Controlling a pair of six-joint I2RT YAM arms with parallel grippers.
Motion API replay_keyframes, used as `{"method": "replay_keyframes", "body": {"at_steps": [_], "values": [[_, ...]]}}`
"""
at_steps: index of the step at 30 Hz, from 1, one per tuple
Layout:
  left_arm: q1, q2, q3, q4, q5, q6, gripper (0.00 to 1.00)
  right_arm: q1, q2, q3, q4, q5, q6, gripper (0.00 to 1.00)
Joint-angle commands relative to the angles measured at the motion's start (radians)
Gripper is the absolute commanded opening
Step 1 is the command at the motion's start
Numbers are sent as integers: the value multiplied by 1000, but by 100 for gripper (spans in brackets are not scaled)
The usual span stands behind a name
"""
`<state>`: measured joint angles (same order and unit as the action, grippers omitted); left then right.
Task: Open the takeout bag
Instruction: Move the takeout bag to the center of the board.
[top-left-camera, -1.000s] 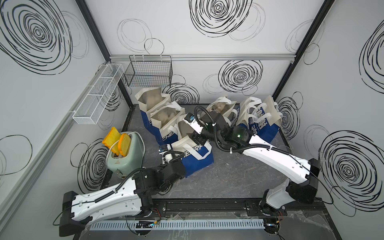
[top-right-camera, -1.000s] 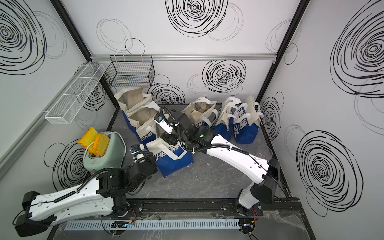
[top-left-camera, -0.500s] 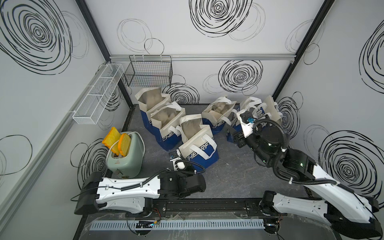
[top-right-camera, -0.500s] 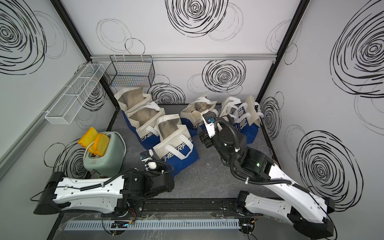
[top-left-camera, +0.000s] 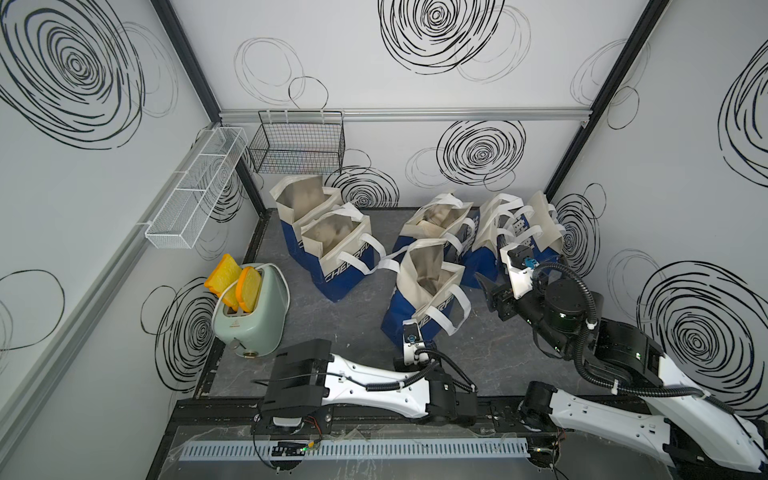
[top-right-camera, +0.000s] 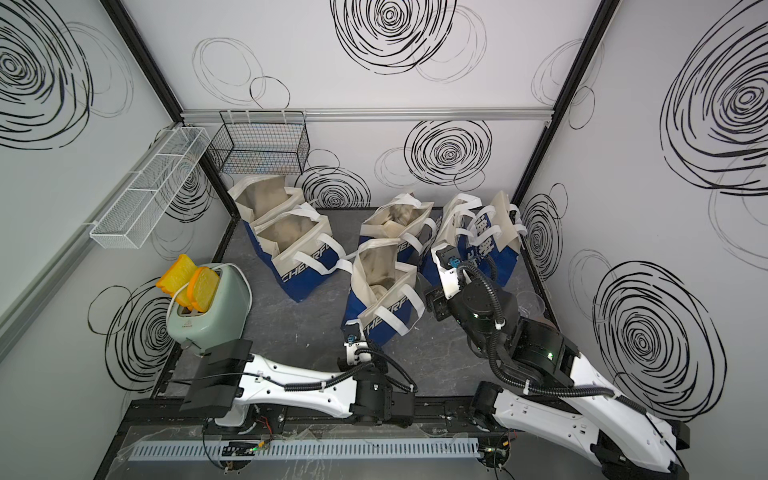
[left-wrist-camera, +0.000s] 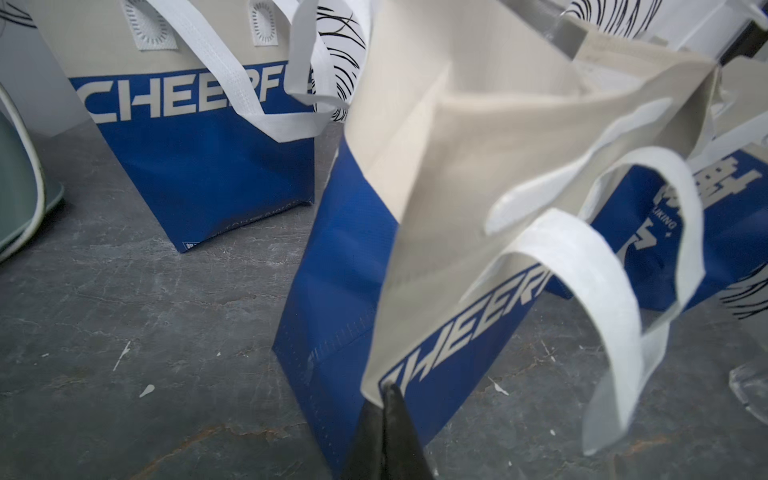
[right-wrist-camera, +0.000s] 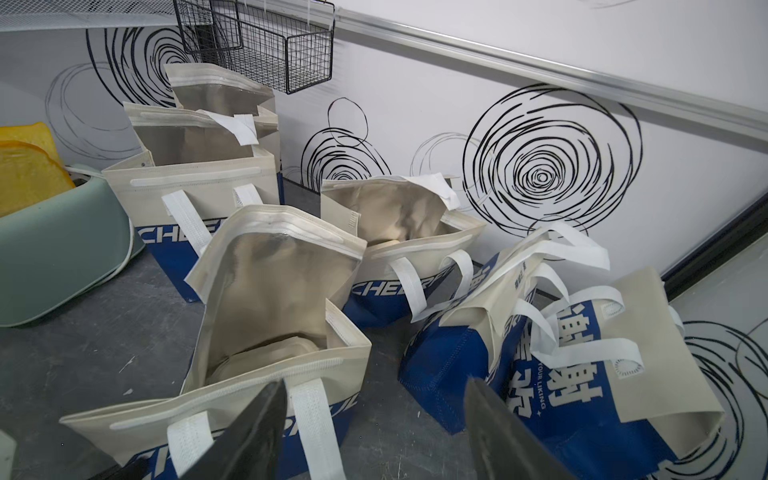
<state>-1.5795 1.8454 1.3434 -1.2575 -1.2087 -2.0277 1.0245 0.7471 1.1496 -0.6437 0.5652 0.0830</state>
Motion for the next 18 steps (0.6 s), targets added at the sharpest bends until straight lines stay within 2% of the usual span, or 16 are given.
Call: {"method": "replay_keyframes", "body": {"at_steps": [1,2,5,6,9,12,14,18], "values": [[-8,14,39,-131,-23,-412,21,-1,-2,7,-81,-33,45,71],[-6,11,35,-118,-20,-397,30,-3,0,15,-88,-39,54,72],[-1,-8,9,-43,-4,-313,37,-10,17,45,-115,-53,76,72],[2,-18,-3,-5,7,-283,43,-13,27,55,-126,-58,83,72],[4,-50,-44,119,40,-158,68,-22,56,77,-160,-56,127,73],[-1,-78,-64,144,75,-110,82,-41,86,106,-213,-59,228,73],[-10,-101,-80,154,94,-82,86,-57,110,126,-272,-67,322,73],[-40,-158,-119,156,132,-62,87,-90,119,101,-362,-119,499,71]]}}
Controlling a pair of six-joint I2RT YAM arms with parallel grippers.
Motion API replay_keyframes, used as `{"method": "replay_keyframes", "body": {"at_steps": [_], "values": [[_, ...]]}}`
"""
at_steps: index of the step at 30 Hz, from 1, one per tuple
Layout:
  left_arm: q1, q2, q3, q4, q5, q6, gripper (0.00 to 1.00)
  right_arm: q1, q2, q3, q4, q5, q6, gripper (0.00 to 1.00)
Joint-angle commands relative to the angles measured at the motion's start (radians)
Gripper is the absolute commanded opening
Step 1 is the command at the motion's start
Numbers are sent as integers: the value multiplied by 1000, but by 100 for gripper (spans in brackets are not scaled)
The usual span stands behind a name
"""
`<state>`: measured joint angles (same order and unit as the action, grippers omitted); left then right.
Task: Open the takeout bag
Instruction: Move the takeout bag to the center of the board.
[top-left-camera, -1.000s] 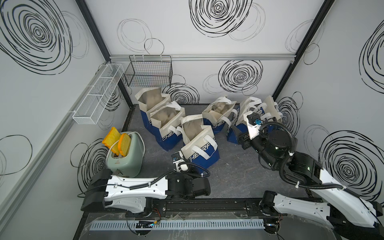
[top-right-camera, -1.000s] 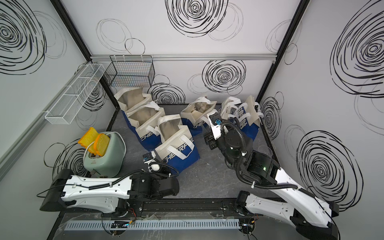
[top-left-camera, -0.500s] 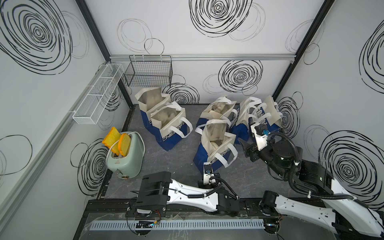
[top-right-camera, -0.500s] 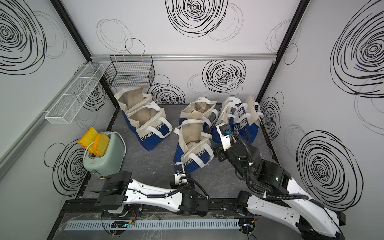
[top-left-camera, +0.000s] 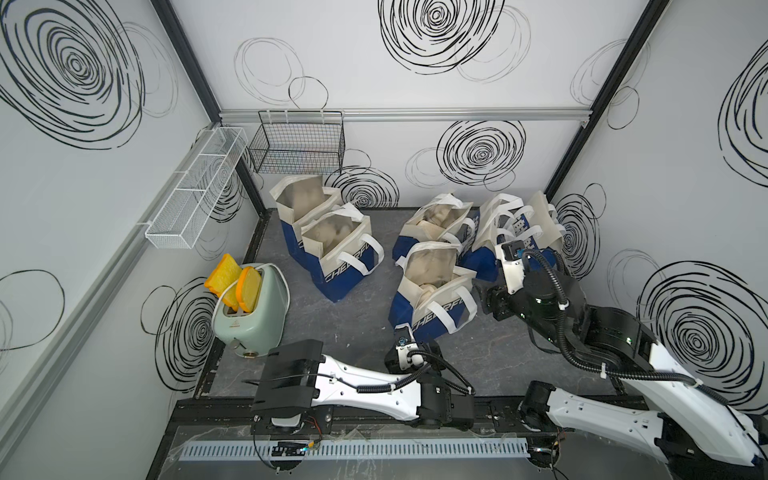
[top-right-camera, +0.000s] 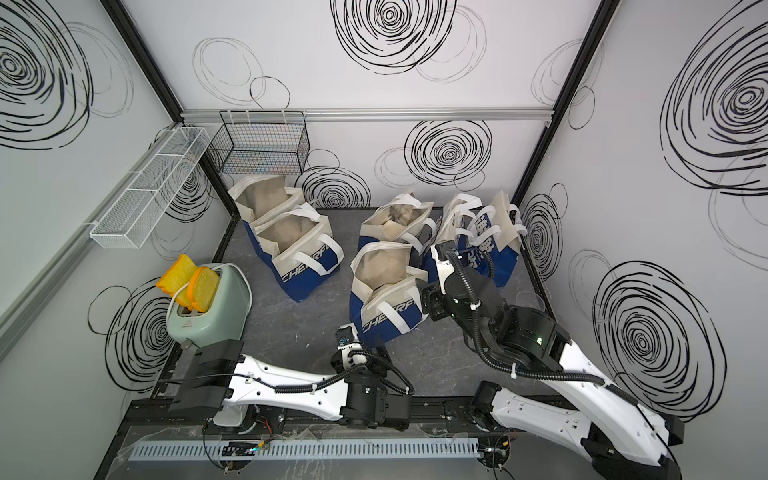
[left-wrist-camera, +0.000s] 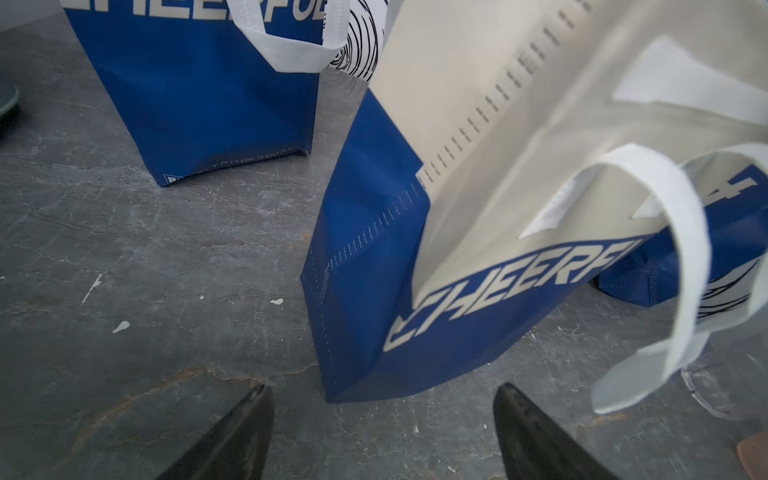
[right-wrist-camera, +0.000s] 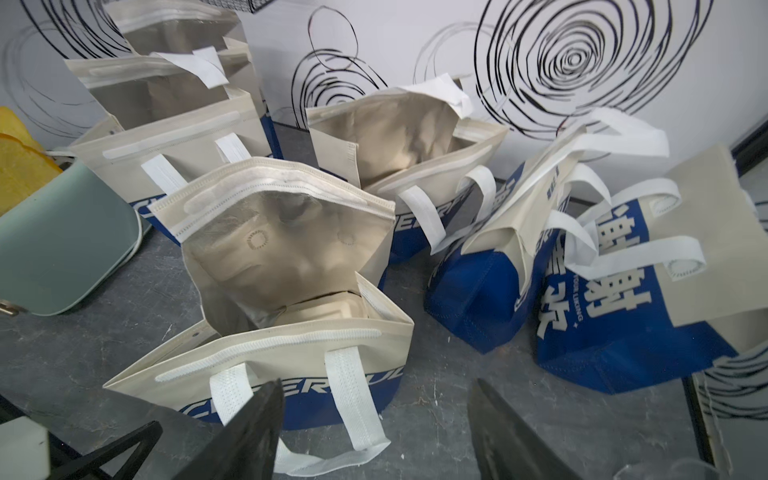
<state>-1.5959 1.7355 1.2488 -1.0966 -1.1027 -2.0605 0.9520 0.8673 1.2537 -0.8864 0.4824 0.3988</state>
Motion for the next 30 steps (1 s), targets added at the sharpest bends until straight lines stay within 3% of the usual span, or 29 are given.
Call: {"method": "replay_keyframes", "body": {"at_steps": [1,6,9,13,16,19,23,30], "values": [[-36,-67,-37,-4,36,-20,87,-25,-13,-29,-126,-61,229,70],[-96,-199,-128,31,95,77,87,-55,-66,-186,-126,-181,444,64],[-115,-347,-250,170,148,238,87,-70,-53,-286,-102,-251,541,64],[-97,-625,-474,430,268,471,84,-140,-48,-431,26,-404,630,63],[-85,-864,-627,542,327,569,81,-228,-15,-507,133,-506,653,60],[-66,-1070,-691,499,350,618,78,-307,52,-553,234,-579,656,60],[-39,-1263,-681,369,356,685,77,-398,135,-613,413,-654,679,51],[6,-1344,-664,324,434,801,78,-423,363,-582,531,-679,683,45]]}}
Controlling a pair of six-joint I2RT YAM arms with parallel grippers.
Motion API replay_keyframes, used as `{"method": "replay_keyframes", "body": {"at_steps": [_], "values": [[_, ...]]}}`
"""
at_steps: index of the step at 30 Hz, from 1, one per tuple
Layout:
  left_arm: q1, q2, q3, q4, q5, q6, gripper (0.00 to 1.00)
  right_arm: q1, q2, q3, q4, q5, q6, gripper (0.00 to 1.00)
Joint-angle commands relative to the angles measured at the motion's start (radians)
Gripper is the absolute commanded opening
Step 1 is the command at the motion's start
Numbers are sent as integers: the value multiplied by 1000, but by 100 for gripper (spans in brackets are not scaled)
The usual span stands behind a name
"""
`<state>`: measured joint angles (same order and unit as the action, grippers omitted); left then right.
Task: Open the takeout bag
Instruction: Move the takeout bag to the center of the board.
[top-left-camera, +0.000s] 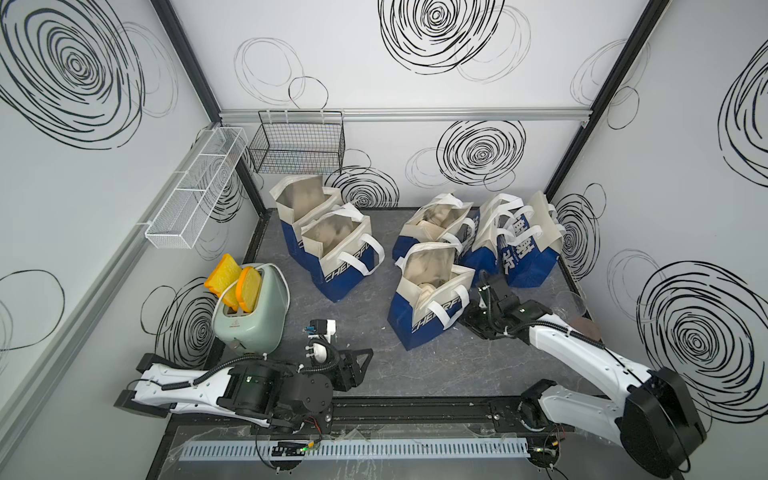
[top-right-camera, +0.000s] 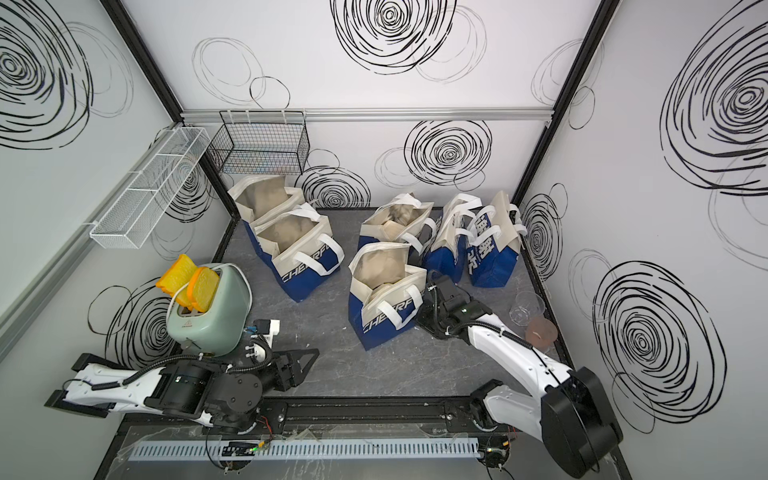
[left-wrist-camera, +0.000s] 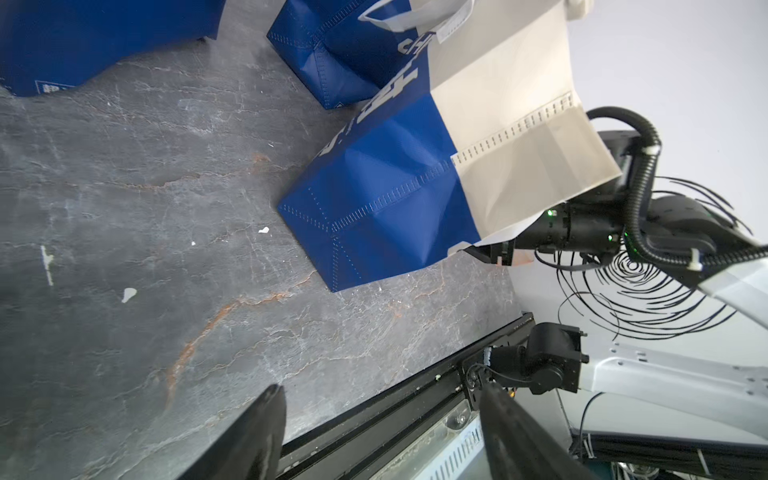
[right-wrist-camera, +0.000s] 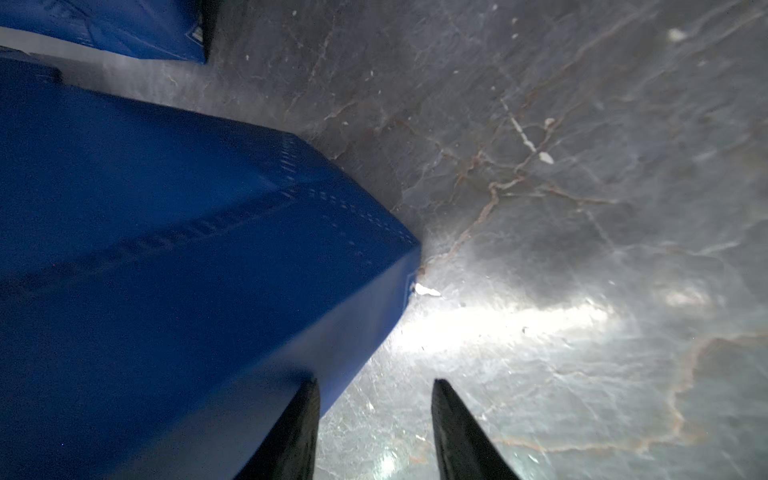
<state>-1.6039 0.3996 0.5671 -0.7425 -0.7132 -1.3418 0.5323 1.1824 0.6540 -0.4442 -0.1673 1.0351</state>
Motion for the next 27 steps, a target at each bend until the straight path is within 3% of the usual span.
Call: {"method": "replay_keyframes", "body": {"at_steps": [1,10,17,27], "values": [[18,-11,12,-28,57,83,78,-4,65,14,103,-25,52,44],[24,-80,-50,-10,104,68,77,66,226,106,155,2,67,35],[30,-69,-34,-27,99,87,77,203,278,98,234,8,196,35],[35,-69,-36,-23,114,53,76,261,369,139,297,-16,220,32]]}}
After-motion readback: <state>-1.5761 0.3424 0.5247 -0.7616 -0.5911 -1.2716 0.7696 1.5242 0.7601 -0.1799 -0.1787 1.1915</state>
